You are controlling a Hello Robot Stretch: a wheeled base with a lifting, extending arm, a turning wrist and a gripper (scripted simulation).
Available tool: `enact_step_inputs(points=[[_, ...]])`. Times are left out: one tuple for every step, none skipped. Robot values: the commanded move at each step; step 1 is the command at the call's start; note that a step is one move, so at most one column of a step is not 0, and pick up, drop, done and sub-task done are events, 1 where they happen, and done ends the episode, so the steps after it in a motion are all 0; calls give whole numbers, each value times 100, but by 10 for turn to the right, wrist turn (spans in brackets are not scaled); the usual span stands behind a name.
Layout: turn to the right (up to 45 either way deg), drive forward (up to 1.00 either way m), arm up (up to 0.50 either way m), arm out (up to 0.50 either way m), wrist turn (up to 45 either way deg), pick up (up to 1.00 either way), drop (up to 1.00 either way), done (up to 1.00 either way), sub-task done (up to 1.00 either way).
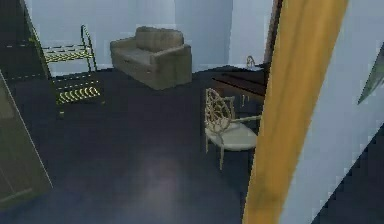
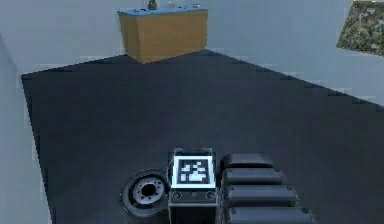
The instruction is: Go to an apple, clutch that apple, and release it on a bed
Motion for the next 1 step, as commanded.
enact_step_inputs(points=[[-120,0,0,0,0,0,0,0,0]])
